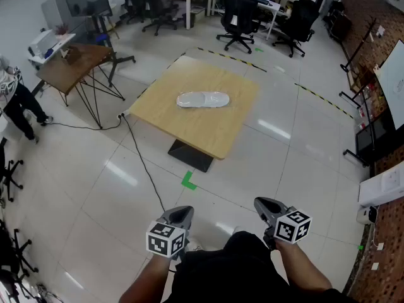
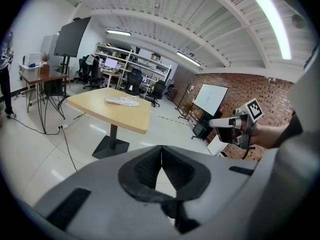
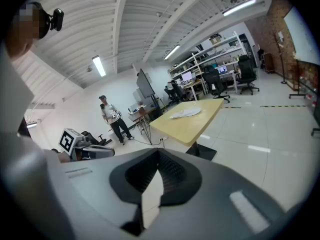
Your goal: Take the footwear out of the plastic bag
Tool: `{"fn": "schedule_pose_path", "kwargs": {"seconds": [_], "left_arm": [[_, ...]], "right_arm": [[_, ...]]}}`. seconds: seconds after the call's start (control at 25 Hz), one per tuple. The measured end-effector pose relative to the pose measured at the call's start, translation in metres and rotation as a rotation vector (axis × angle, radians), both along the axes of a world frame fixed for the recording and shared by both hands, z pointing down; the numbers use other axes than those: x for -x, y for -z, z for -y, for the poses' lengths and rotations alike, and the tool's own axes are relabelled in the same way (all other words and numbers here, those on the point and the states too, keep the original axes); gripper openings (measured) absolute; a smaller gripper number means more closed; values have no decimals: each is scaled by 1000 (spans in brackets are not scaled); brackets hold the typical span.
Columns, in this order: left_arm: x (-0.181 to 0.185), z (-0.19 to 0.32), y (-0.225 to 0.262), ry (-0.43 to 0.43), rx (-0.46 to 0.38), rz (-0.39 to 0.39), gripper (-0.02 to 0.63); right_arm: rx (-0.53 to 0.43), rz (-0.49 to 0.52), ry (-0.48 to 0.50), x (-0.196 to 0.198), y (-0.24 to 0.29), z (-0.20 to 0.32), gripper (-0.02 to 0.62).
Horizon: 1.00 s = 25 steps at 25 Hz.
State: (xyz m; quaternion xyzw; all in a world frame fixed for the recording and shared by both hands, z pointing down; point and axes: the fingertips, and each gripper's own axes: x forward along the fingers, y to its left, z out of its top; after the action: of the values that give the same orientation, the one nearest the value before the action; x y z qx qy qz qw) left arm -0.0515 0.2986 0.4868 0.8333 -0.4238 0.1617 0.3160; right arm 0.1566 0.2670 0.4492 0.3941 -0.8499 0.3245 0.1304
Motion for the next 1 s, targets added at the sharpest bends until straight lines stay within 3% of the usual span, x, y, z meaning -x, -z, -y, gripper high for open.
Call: {"fn": "schedule_pose_path", "kwargs": {"seconds": [0.28, 0.48, 0.84, 1.0], "left_arm": [[-10, 52, -17, -21, 14, 6, 8], [-22, 106, -6, 4, -4, 50, 8], [-24, 219, 22, 113, -112, 232, 8], [-29, 265, 26, 101, -111, 297, 8]], "right_arm": [[71, -38, 5, -16, -35, 37, 3], [75, -4, 82, -13, -46, 89, 3], [59, 74, 319, 17, -59, 190, 3], [55, 108, 323, 17, -58, 230, 3]]}}
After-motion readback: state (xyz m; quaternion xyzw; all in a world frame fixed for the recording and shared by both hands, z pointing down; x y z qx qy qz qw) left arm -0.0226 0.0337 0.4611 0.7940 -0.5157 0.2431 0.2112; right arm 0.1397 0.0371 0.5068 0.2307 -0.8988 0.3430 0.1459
